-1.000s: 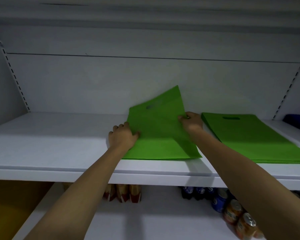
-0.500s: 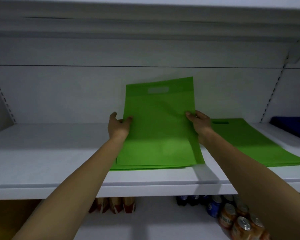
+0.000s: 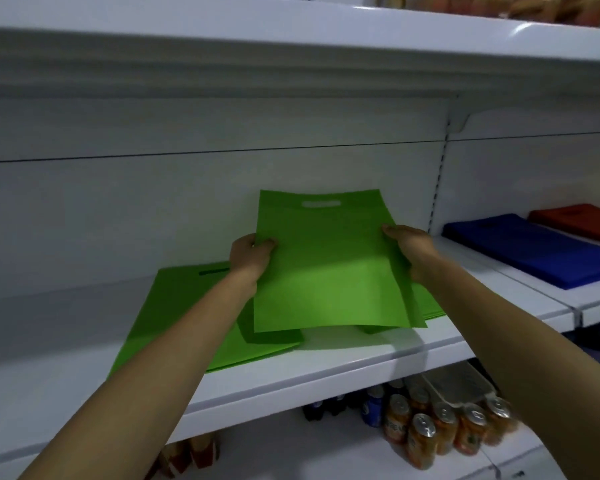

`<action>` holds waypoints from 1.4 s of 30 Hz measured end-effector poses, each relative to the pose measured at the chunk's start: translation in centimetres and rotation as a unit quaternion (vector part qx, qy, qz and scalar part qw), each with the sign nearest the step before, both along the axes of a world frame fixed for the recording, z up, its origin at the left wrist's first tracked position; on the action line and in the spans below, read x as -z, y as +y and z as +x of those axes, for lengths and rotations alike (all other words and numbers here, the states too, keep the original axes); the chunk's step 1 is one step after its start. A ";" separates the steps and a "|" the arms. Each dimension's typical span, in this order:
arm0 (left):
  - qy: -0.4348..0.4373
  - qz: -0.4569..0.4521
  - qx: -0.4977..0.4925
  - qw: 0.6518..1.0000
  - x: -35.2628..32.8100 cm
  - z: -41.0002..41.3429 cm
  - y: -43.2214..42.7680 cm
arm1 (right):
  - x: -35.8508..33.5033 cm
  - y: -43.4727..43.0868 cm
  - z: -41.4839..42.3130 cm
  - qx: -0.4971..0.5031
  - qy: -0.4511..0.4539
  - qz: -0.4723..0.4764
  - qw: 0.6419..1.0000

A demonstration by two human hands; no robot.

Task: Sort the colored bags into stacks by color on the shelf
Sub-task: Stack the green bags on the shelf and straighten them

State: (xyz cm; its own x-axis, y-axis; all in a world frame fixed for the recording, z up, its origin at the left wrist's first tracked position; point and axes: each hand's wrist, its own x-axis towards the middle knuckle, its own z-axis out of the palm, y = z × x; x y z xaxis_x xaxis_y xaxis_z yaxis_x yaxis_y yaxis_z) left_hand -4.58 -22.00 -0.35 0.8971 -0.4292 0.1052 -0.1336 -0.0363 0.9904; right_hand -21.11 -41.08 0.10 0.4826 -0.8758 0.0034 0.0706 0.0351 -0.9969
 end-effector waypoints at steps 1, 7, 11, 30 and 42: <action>0.009 -0.003 0.006 1.000 -0.1 -0.4 -0.7 | 0.1 -0.5 -0.7 0.002 0.001 0.008 1.000; 0.017 0.001 0.017 1.000 -0.4 -1.6 -4.4 | 0.3 -3.2 -4.3 0.003 0.055 0.026 0.998; -0.018 0.011 0.018 1.000 -0.4 -3.0 -6.9 | -0.1 -5.5 -5.9 0.021 0.067 -0.013 0.997; -0.030 0.064 -0.040 0.997 2.8 -4.3 -11.9 | 2.9 -14.1 -5.1 -0.079 0.106 -0.049 0.990; -0.092 0.213 -0.050 0.971 6.3 -5.5 -12.2 | 5.4 -17.2 -4.7 -0.084 0.223 -0.165 0.957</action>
